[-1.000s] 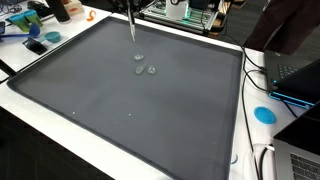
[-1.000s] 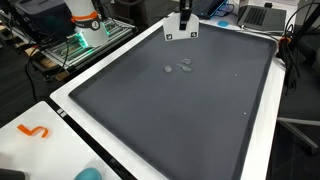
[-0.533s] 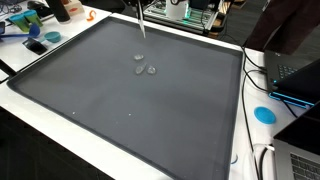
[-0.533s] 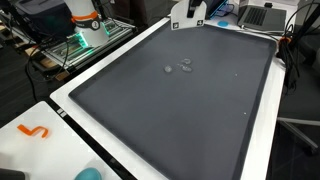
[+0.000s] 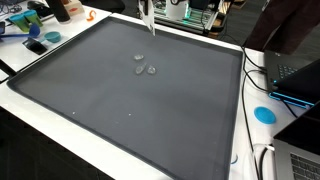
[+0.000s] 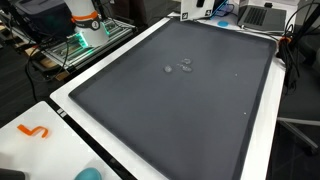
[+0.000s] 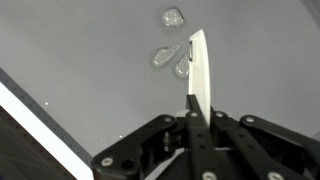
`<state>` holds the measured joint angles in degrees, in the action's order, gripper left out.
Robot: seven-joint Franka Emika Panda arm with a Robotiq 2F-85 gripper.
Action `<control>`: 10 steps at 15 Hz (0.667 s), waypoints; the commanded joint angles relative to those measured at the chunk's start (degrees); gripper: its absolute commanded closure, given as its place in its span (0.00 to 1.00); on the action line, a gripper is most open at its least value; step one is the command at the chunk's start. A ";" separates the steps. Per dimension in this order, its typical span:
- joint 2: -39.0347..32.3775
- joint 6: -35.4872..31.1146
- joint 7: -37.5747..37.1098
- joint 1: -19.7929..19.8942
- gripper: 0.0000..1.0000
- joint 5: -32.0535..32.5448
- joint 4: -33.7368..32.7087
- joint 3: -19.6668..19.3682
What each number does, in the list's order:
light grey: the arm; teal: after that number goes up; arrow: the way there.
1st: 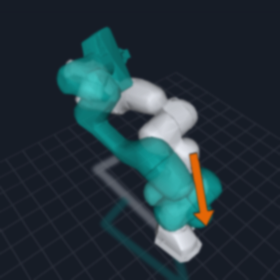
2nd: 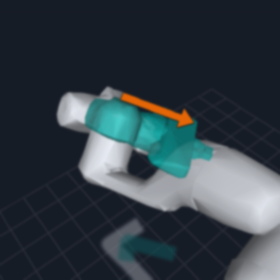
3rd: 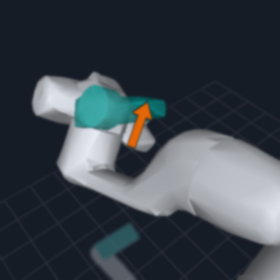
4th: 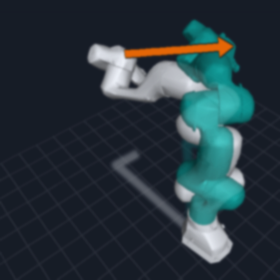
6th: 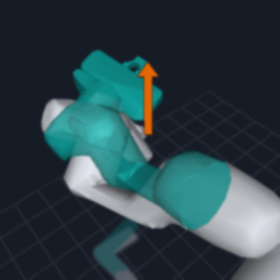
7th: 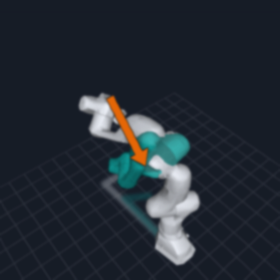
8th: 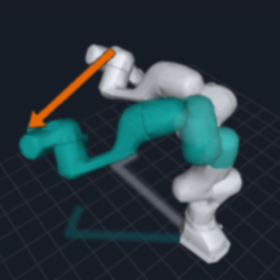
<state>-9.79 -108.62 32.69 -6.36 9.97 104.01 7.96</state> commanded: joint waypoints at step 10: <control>-1.55 2.72 1.23 -0.52 0.96 1.27 -4.32 0.73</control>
<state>-11.29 -106.08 33.96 -6.94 11.22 99.86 8.57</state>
